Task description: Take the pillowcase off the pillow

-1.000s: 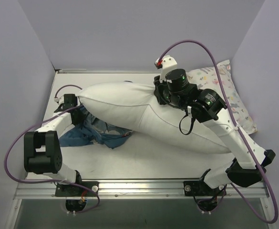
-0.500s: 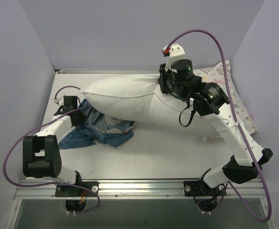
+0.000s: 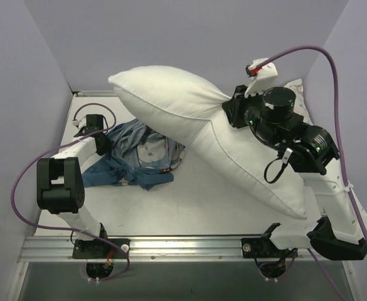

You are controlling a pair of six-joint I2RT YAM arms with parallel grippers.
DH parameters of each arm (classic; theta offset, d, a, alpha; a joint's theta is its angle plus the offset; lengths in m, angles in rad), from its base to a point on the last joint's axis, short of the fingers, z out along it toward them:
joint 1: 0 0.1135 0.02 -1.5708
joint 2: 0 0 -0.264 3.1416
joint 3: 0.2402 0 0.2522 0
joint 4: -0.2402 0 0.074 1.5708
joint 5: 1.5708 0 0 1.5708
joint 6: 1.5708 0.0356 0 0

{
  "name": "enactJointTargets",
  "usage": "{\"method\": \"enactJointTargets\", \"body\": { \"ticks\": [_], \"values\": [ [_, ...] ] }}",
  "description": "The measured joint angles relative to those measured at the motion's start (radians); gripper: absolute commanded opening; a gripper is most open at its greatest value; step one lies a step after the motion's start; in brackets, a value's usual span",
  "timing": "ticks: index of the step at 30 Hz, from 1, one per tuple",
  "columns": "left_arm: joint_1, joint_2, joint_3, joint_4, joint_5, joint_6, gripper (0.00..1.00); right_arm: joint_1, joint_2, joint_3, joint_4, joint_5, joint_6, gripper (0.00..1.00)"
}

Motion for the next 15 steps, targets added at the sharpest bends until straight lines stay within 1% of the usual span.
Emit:
{"method": "enactJointTargets", "body": {
  "ticks": [4, 7, 10, 12, 15],
  "values": [
    [-0.003, -0.005, -0.008, -0.002, 0.001, -0.009, 0.0, -0.006, -0.034, -0.005, 0.027, 0.009, -0.002, 0.0],
    [-0.007, -0.053, -0.071, 0.005, 0.005, -0.016, 0.0, -0.007, -0.025, -0.031, 0.078, 0.016, -0.008, 0.0],
    [-0.009, -0.126, -0.143, 0.003, 0.02, -0.016, 0.0, -0.014, 0.033, -0.072, 0.148, 0.026, -0.023, 0.0],
    [-0.009, -0.172, -0.174, 0.001, 0.034, -0.015, 0.01, -0.018, 0.092, -0.124, 0.225, 0.034, -0.037, 0.0],
    [-0.009, -0.228, -0.196, -0.002, 0.065, -0.004, 0.12, -0.021, 0.2, -0.223, 0.339, 0.035, -0.044, 0.0]
  ]
}}
